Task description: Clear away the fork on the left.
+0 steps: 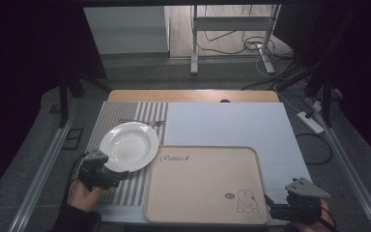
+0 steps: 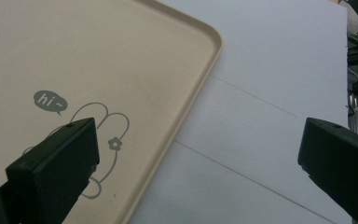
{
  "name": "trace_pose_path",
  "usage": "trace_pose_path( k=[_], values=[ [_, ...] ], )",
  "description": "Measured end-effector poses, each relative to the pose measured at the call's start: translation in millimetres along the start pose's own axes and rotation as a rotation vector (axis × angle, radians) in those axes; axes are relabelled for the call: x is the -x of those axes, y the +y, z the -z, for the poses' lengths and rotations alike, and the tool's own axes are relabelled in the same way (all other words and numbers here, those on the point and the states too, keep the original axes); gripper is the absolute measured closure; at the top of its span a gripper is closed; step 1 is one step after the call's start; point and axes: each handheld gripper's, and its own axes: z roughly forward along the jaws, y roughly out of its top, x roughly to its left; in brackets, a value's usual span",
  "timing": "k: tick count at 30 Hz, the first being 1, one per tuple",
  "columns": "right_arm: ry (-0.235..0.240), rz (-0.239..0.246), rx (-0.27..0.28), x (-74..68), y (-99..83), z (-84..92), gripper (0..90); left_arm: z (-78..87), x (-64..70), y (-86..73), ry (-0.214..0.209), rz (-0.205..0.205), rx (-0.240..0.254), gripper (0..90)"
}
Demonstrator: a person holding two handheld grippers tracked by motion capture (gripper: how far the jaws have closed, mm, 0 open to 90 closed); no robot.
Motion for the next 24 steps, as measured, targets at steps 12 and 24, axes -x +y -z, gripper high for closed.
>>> trace_pose_path(
  k=[12,24],
  values=[
    [-0.001,0.013,-0.006,-1.0,0.2,-0.6,0.0,-10.6,-5.5,9.7,0.004,0.008,0.015,0.0],
    [0.0,0.021,-0.014,-1.9,0.5,-1.0,0.0,-21.1,-13.5,22.4,0.012,0.047,0.019,0.0]
  ],
)
